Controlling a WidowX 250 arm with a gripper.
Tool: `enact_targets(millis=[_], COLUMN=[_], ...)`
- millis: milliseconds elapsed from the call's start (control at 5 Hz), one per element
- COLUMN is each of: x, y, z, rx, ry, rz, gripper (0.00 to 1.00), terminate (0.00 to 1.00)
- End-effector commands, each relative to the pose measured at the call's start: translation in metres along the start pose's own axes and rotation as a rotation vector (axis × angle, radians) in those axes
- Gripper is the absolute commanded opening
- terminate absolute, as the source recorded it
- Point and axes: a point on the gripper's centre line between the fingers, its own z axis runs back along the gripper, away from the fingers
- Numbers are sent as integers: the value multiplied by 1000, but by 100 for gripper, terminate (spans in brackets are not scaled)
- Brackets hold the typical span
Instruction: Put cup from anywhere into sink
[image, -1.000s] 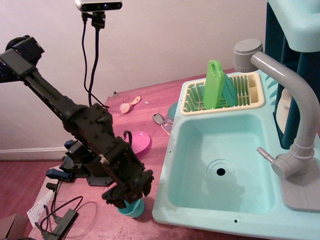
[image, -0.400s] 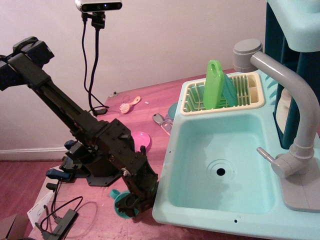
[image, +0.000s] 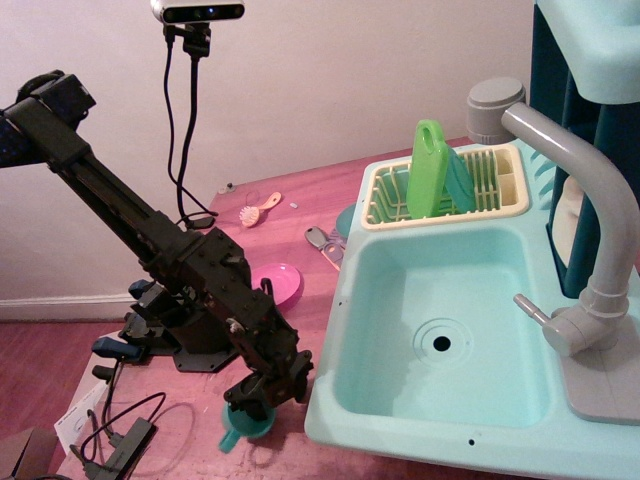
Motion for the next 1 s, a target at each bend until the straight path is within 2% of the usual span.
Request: enact_targets(millis=[0,400,600,800], x=[3,21,20,4], y=[6,13,18,19], z=[4,16,47,98], rx=[26,71,112,134], ry=[-23,-22,-4,-62], rz=[-8,-56,-69,-90], gripper=[0,0,0,0], terminate=[0,0,0,0])
